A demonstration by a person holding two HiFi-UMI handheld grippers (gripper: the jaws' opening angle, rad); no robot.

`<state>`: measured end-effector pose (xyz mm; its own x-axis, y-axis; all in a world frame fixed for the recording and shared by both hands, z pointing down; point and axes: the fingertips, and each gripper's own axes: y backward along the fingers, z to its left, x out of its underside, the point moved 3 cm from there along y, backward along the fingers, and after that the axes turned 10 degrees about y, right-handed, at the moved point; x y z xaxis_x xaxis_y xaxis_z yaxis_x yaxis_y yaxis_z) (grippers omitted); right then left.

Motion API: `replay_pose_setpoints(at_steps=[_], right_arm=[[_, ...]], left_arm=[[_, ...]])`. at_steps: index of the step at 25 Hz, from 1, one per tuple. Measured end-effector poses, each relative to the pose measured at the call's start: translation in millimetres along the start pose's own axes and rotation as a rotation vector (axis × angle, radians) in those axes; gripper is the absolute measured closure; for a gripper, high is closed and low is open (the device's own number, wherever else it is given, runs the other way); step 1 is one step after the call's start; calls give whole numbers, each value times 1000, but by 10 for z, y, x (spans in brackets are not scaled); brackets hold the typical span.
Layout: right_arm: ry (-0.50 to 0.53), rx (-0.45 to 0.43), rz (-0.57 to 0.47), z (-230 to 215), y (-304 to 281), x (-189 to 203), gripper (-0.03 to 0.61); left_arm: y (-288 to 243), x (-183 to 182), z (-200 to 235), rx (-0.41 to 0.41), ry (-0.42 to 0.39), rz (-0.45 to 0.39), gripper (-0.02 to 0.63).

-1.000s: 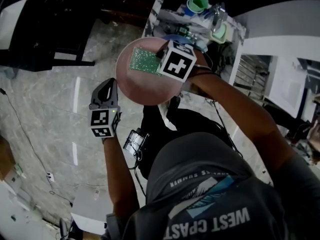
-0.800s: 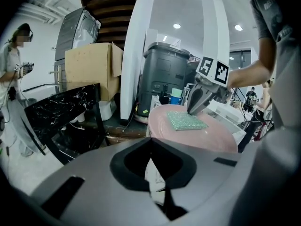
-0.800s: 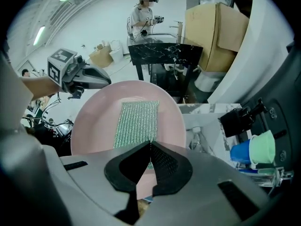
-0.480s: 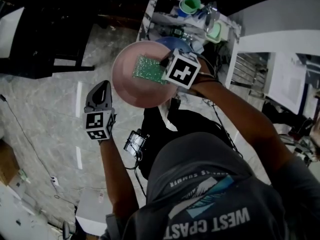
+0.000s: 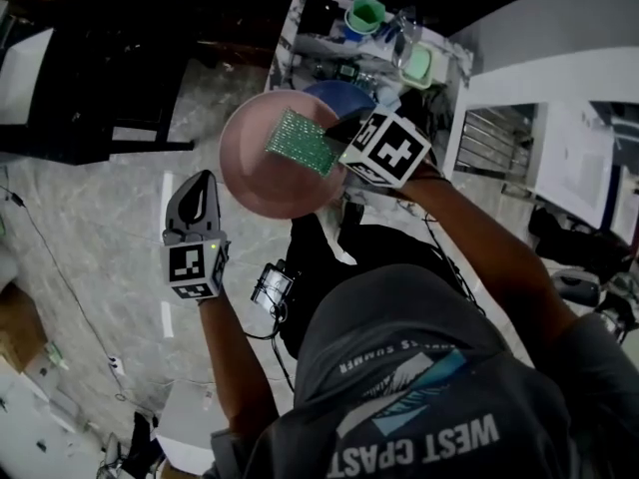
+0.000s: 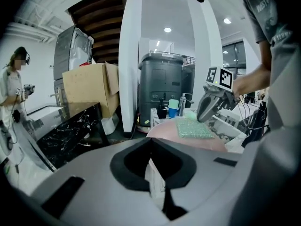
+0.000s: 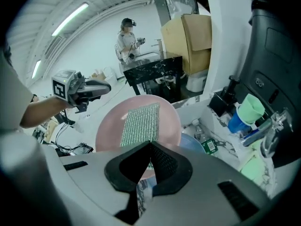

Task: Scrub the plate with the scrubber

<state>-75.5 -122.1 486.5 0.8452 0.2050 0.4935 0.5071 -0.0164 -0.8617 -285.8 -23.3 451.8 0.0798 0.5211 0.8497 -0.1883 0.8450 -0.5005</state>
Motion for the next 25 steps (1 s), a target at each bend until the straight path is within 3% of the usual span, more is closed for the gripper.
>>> replay_pose_setpoints(at_steps=[12, 25], right_arm=[[-183, 145, -87, -552, 865, 698, 546], [-455, 354, -126, -1659, 1595, 1966, 546]], left_arm=[[90, -620, -653, 51, -115, -102, 612], [6, -778, -1148, 64, -155, -82, 612]])
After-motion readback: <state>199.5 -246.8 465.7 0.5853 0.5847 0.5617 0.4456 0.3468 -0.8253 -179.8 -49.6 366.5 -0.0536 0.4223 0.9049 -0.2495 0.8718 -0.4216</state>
